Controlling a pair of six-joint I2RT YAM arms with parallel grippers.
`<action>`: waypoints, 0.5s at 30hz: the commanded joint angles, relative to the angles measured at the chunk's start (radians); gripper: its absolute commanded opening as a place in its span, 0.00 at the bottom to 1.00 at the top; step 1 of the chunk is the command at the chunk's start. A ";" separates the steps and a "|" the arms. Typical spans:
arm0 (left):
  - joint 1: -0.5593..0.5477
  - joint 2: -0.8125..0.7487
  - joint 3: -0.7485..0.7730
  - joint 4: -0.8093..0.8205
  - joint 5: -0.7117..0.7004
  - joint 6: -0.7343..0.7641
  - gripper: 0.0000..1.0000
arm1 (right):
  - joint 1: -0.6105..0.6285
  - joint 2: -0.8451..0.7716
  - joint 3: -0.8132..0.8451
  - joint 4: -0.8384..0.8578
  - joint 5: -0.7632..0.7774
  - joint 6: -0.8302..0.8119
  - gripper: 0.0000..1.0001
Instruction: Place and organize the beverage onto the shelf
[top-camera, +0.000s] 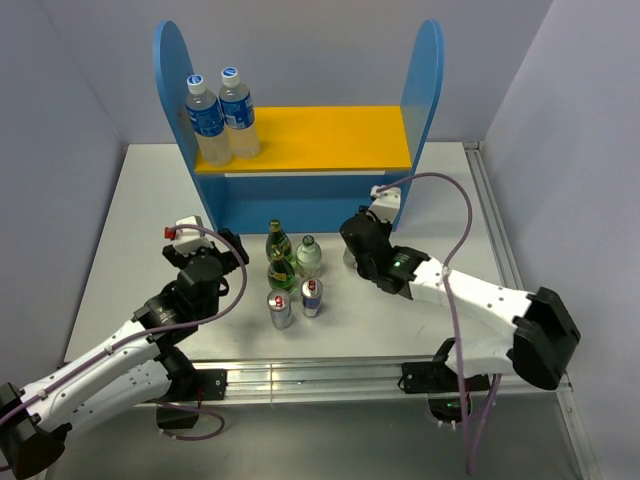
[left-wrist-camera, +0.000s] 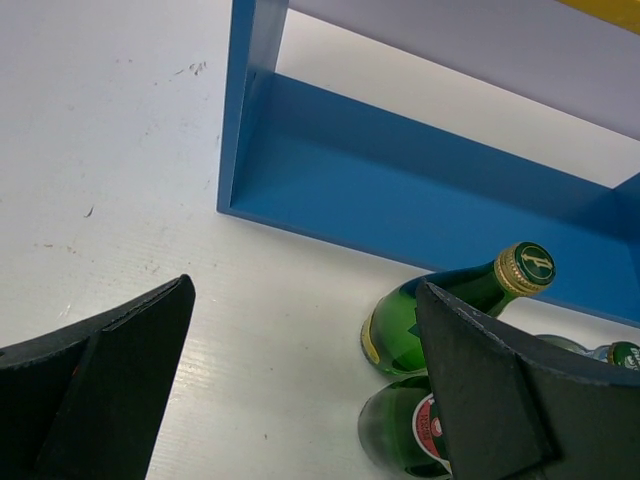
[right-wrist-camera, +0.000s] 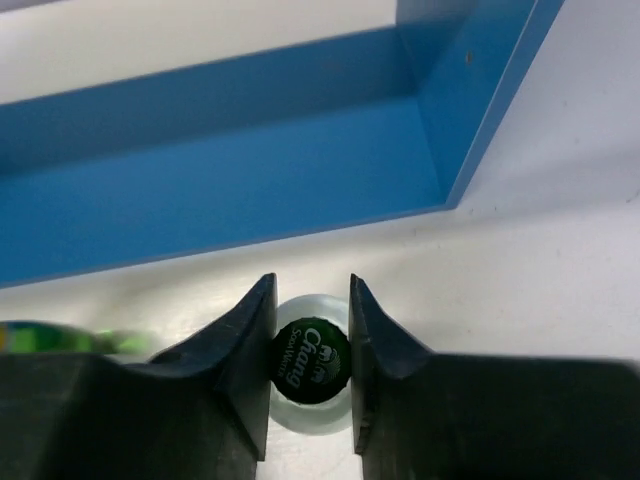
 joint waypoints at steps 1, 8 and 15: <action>0.004 -0.013 -0.003 0.031 -0.018 -0.015 0.99 | 0.012 -0.147 0.141 -0.029 0.059 -0.012 0.00; 0.004 -0.020 -0.005 0.031 -0.018 -0.017 0.99 | 0.027 -0.218 0.243 -0.092 0.075 -0.061 0.00; 0.004 -0.020 -0.005 0.031 -0.021 -0.019 0.99 | 0.027 -0.188 0.259 -0.063 0.056 -0.095 0.00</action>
